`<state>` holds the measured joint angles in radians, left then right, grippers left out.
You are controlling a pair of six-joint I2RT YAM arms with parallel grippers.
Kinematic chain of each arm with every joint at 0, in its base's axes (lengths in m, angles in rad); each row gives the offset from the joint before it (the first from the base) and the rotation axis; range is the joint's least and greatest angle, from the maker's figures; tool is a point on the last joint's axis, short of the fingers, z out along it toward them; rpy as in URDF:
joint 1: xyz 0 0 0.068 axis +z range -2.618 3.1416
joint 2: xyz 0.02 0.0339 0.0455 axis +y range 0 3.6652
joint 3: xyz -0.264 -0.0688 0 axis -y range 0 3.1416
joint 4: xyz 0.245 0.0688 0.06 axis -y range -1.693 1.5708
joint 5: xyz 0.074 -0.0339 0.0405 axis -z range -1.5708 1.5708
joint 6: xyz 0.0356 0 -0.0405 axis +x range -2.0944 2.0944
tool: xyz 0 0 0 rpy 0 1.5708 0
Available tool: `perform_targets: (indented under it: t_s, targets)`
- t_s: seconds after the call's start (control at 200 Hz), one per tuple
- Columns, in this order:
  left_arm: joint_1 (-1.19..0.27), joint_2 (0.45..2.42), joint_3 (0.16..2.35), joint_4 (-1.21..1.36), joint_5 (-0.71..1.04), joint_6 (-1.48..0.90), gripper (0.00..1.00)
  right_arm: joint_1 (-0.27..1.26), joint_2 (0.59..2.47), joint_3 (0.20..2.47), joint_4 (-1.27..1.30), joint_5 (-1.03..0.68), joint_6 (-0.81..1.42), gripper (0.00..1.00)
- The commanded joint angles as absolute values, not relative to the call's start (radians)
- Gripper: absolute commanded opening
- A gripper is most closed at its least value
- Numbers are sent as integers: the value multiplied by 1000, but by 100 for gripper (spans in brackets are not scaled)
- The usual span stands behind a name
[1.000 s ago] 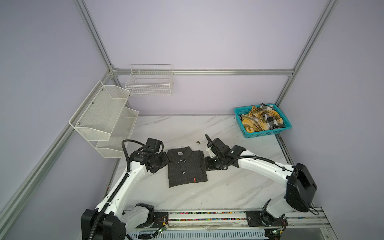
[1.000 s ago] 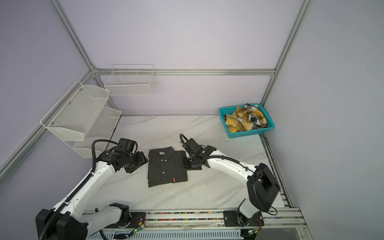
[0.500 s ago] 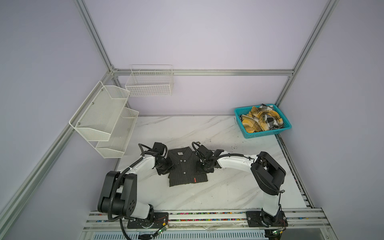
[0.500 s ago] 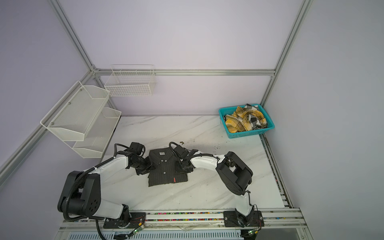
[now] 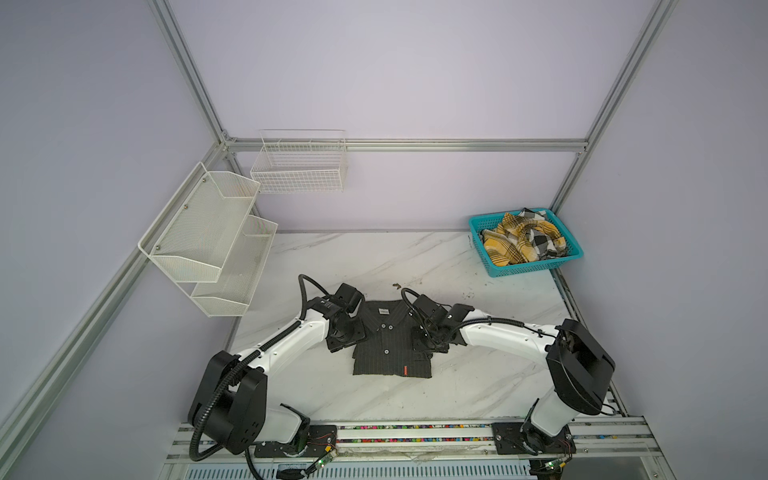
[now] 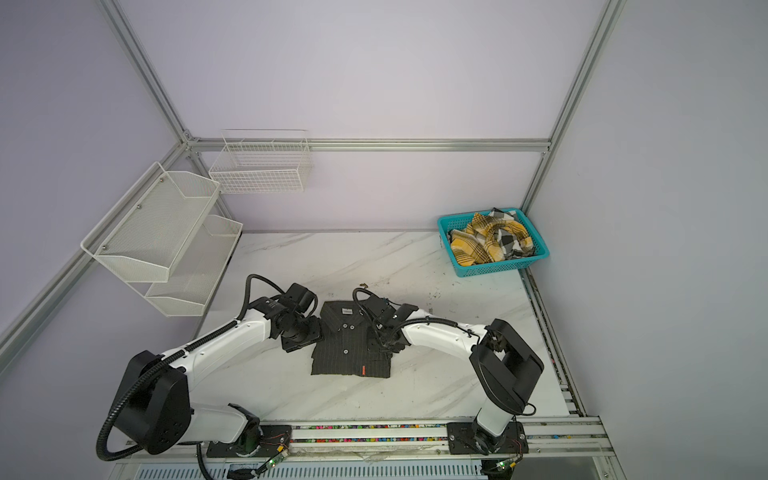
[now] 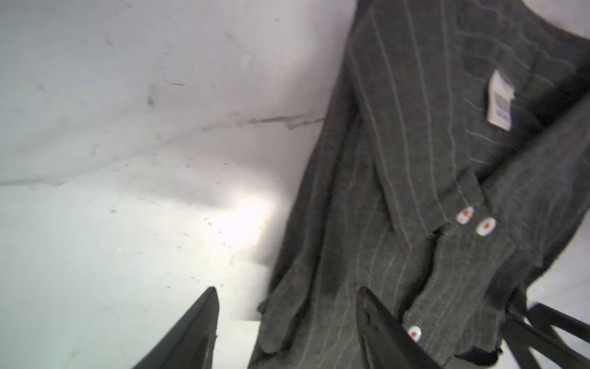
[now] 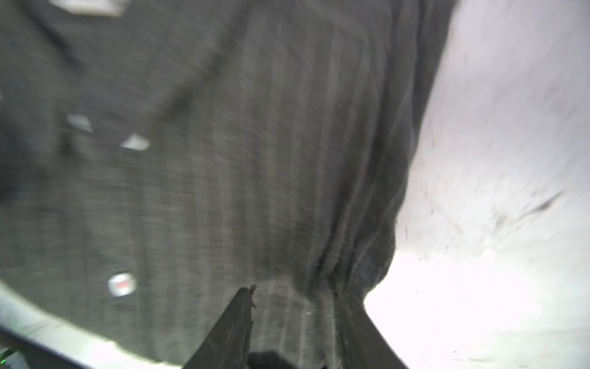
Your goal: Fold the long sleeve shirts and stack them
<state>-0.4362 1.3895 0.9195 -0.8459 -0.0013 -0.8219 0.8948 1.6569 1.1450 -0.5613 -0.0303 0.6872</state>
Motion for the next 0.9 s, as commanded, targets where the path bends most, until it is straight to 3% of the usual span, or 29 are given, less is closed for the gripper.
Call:
perform_targets:
  t_s: [0.0,0.25,0.48,0.705,0.895]
  targets:
    - [-414,1369,986,-846,-20,-809,64,860,1646,1244,-630,-9,633,48]
    - [-320,1521,1126,-665,228,-754,66,684,1898,1418,-538,-177,504,50]
    - [-247,1652,1212,-607,310,-714,69,670,2088,1581,-541,-210,422,49]
    - [-245,1762,1286,-607,369,-669,51,670,2117,1609,-515,-222,419,49]
    - [-245,1770,1293,-616,347,-645,42,670,2117,1615,-505,-242,416,53]
